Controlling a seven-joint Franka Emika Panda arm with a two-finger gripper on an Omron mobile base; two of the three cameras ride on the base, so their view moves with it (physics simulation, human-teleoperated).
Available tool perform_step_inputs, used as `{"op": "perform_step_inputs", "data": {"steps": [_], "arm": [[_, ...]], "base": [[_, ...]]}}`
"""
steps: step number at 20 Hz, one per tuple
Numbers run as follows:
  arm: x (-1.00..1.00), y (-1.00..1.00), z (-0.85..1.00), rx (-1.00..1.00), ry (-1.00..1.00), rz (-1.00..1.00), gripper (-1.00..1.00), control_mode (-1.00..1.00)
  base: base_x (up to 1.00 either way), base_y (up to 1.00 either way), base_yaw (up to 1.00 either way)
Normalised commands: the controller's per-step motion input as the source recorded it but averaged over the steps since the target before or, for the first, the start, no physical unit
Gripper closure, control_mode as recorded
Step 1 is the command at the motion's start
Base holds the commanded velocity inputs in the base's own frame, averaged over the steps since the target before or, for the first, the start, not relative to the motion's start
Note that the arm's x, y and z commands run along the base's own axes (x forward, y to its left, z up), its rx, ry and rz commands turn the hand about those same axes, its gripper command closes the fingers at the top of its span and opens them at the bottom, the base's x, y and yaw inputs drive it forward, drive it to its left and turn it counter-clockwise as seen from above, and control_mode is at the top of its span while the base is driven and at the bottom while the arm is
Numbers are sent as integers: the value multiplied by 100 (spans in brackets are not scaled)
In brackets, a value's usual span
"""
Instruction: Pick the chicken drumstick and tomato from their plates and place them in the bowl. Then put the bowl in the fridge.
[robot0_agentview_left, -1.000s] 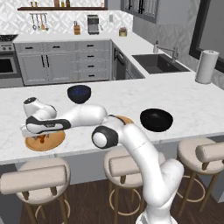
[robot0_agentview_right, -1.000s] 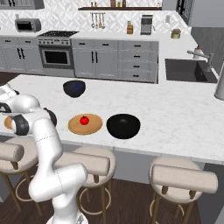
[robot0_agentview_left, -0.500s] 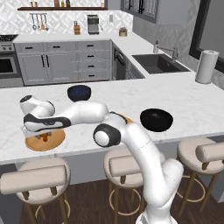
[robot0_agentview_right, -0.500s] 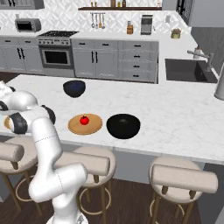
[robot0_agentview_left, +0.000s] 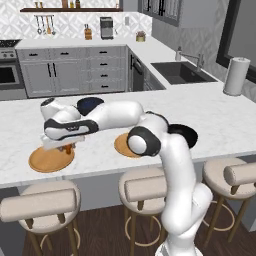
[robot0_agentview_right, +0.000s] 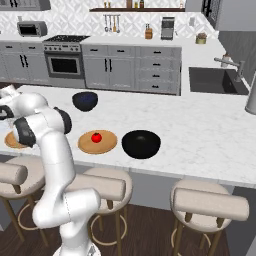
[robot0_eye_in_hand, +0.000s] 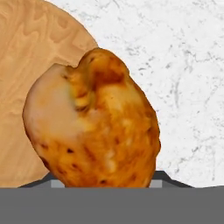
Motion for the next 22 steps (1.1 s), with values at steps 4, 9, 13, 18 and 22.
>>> {"op": "perform_step_inputs", "data": {"steps": [4,9,13,18,22], "arm": [[-7,-100,16,25,0,0,100,-100],[-26,-100,21,24,-7,0,100,-100],[0,-100,69,24,-3,-1,100,-100],[9,-100,94,26,0,-3,100,-100],[0,-100,31,10,1,-8,100,-100]], "base": [[0,0,0],[0,0,0],[0,0,0],[0,0,0],[0,0,0]]}}
